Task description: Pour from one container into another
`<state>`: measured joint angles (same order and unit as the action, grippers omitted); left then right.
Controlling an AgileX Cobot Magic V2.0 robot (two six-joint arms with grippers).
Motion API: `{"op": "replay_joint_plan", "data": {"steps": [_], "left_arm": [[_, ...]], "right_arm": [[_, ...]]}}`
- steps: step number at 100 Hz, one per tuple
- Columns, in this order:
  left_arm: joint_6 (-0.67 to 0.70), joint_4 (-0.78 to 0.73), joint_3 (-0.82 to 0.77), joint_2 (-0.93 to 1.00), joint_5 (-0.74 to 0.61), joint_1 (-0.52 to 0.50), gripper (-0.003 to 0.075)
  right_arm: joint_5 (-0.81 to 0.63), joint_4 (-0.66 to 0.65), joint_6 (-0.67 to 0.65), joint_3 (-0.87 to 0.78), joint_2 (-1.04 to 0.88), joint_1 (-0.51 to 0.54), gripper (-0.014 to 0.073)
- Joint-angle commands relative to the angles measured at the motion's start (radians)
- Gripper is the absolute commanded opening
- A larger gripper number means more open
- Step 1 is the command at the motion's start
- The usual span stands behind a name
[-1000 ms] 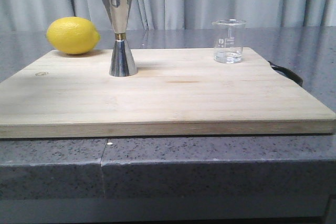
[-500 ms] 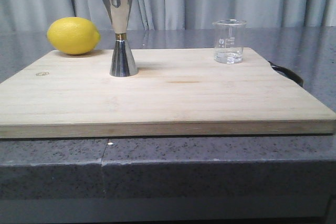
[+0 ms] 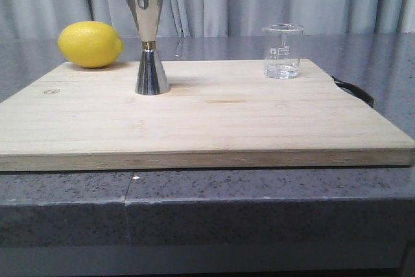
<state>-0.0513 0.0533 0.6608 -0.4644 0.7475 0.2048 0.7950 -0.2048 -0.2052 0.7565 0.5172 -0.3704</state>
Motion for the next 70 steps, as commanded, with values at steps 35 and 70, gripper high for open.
{"op": "replay_joint_plan", "data": {"steps": [35, 70], "left_arm": [[0.013, 0.016, 0.025, -0.005, -0.083, 0.006, 0.0062], [0.013, 0.016, 0.025, -0.005, -0.086, 0.006, -0.0019]], "right_arm": [[-0.055, -0.028, 0.001, 0.024, 0.001, 0.007, 0.0121], [-0.053, -0.028, 0.001, 0.024, 0.001, 0.007, -0.0075]]}}
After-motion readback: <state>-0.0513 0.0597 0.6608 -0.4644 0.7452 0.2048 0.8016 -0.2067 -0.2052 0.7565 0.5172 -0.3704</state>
